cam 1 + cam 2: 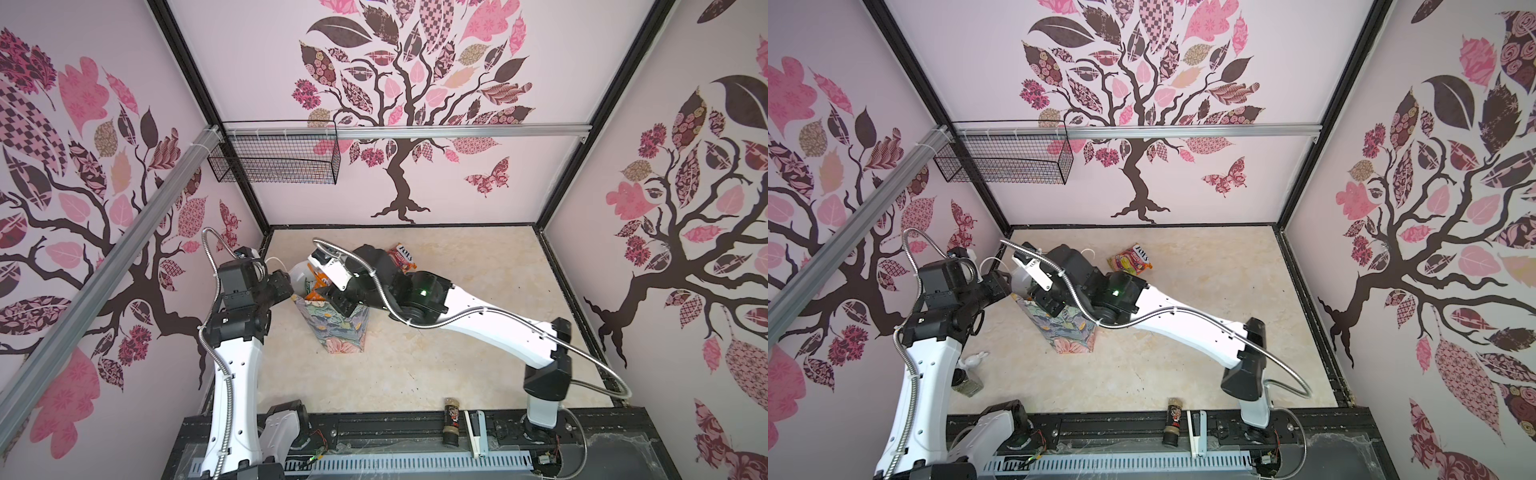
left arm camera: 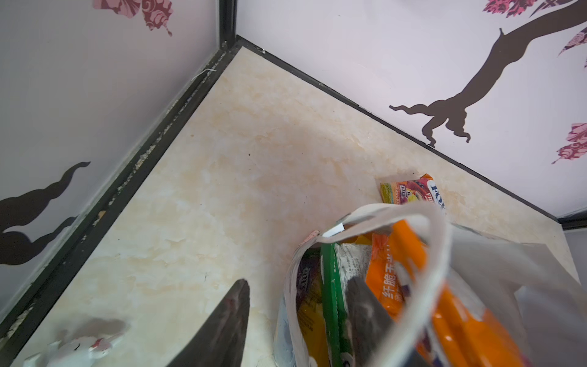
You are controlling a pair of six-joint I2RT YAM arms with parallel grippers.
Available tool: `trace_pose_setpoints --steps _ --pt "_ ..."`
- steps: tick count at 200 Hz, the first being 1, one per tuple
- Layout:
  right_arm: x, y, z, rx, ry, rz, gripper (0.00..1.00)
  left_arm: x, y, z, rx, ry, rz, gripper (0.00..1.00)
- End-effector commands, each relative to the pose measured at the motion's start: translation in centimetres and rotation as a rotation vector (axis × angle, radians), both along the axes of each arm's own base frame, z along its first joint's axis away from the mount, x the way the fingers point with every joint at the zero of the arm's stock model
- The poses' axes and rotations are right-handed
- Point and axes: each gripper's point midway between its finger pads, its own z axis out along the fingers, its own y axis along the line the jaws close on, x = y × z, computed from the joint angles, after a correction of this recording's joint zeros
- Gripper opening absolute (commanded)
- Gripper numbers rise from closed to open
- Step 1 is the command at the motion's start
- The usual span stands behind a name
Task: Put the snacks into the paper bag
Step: 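Lower the orange Fox's bag into the paper bag and open the right gripper, then withdraw the right gripper toward the robot while the left gripper shifts the paper bag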
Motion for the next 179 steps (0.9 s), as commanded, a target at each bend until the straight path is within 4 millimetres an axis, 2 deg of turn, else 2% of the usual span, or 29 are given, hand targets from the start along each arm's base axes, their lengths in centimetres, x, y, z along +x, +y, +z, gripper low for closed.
trace_pose_setpoints --steps 1,7,38,69,79,91,101,141,158,179 --pt "-0.7 -4.7 5.4 0.175 -0.029 -0.039 0.50 -0.5 -0.4 5.2 0.046 -0.089 -0.029 0.56" --pt "-0.5 -5.9 5.7 0.205 -0.019 -0.058 0.50 -0.7 -0.9 5.7 0.043 -0.089 -0.048 0.56" --pt "1.3 -12.4 2.8 0.322 0.082 -0.177 0.49 -1.5 -5.3 7.6 0.115 -0.042 -0.174 0.56" --pt "0.8 -16.9 -0.2 0.372 0.118 -0.268 0.49 -0.9 -9.0 7.2 0.123 0.024 -0.296 0.54" --pt "0.5 -18.0 -1.1 0.379 0.126 -0.284 0.49 -0.3 -9.7 6.8 0.124 0.051 -0.319 0.47" --pt "0.2 -19.1 -1.9 0.373 0.131 -0.300 0.49 0.4 -10.7 6.4 0.137 0.090 -0.353 0.33" --pt "0.2 -20.1 -2.5 0.353 0.132 -0.326 0.49 0.7 -11.5 5.8 0.166 0.136 -0.377 0.29" --pt "-0.3 -22.9 -3.8 0.330 0.123 -0.390 0.48 1.7 -14.2 3.6 0.232 0.249 -0.441 0.26" --pt "-0.4 -23.8 -4.9 0.294 0.139 -0.424 0.48 1.9 -13.8 2.5 0.255 0.301 -0.428 0.25" --pt "-1.1 -24.7 -7.2 0.241 0.201 -0.443 0.48 2.0 -13.1 1.7 0.299 0.353 -0.409 0.24"
